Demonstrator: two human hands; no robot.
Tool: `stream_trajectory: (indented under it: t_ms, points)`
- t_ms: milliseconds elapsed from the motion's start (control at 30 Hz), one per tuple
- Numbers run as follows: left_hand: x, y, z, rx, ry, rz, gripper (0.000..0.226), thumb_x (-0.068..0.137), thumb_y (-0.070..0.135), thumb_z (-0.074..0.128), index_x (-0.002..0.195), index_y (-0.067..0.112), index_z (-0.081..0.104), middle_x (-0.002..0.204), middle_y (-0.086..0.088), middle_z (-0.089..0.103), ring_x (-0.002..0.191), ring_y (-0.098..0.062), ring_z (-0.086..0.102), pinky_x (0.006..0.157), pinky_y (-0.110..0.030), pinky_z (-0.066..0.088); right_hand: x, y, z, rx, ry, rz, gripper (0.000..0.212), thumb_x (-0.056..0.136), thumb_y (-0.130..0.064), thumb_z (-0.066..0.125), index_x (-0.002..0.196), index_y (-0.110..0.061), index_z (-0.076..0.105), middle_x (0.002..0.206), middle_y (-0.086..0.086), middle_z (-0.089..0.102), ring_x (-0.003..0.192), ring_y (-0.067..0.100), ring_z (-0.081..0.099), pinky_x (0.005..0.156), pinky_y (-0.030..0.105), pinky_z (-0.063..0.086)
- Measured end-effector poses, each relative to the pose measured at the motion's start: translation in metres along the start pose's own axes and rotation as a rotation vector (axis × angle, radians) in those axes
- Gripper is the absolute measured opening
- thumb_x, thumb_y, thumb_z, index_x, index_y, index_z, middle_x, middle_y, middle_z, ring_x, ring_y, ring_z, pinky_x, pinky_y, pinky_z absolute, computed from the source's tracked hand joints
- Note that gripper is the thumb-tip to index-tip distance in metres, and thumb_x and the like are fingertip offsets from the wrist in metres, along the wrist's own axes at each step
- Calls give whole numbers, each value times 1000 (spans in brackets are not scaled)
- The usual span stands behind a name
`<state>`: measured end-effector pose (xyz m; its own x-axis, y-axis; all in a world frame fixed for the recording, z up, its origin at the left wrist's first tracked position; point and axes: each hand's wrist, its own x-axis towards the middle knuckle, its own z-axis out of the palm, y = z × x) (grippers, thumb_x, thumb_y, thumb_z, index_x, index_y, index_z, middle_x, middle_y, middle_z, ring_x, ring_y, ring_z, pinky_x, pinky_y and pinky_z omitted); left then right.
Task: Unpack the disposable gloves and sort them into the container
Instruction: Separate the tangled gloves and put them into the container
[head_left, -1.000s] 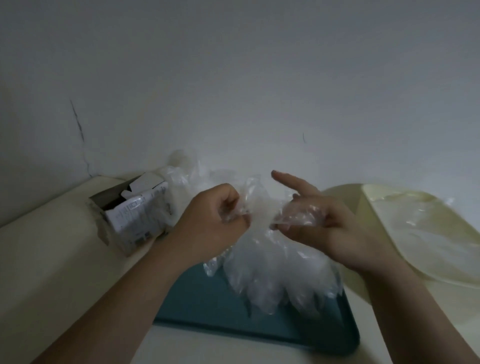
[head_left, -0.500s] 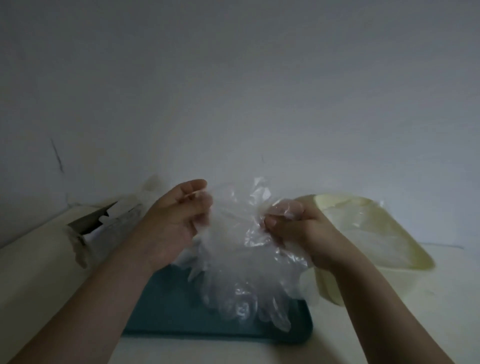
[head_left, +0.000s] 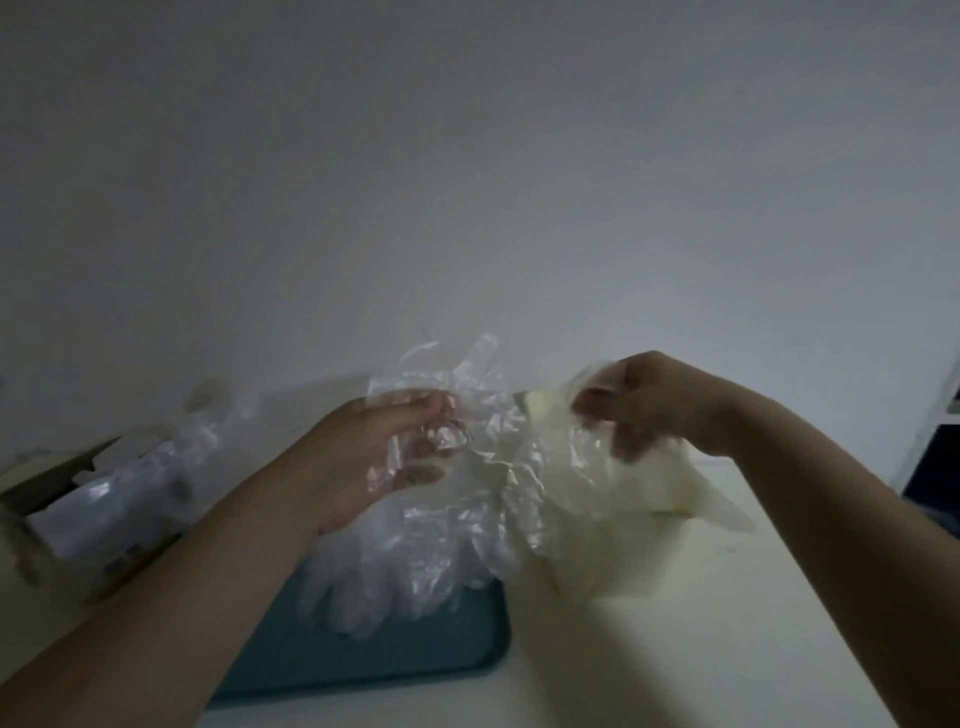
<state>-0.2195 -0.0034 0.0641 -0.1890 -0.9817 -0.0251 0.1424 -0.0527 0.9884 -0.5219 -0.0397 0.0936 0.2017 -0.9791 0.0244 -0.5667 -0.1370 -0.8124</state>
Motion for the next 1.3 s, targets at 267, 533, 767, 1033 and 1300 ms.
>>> stream_trajectory:
  t_ms: [267, 533, 767, 1033, 1300]
  points:
    - [3, 42, 22, -140, -243, 118, 26, 91, 12, 58, 113, 9, 73, 119, -19, 75, 92, -33, 76, 77, -42, 64, 66, 38, 1, 6, 9, 70, 49, 86, 23, 50, 92, -16, 79, 103, 18, 78, 80, 24, 73, 69, 35, 62]
    - [78, 29, 80, -34, -153, 45, 14, 92, 0, 67, 105, 4, 70, 81, -14, 75, 60, -18, 72, 56, -27, 61, 96, 46, -15, 44, 272, 103, 34, 94, 3, 63, 127, -8, 64, 101, 16, 68, 86, 34, 68, 68, 30, 54]
    - [145, -26, 127, 253, 59, -108, 21, 82, -12, 76, 97, 0, 69, 95, -27, 73, 67, -32, 71, 62, -40, 61, 27, 26, -56, -50, 573, -91, 37, 99, -16, 60, 136, -20, 63, 123, 0, 67, 98, 11, 67, 75, 24, 54]
    - [134, -22, 130, 327, 208, -1, 13, 89, 0, 65, 89, 13, 65, 98, -9, 61, 92, -28, 59, 82, -36, 52, 8, 13, 25, -693, -223, 119, 70, 103, -46, 52, 163, -27, 21, 168, 1, 30, 150, 26, 36, 120, 37, 29]
    - [70, -12, 51, 397, 232, 155, 24, 92, 15, 74, 113, 26, 72, 115, 1, 73, 108, -16, 69, 100, -33, 56, 57, 45, 70, -1005, -533, 274, 68, 98, -69, 32, 160, -44, 23, 167, 2, 30, 150, 33, 33, 123, 56, 25]
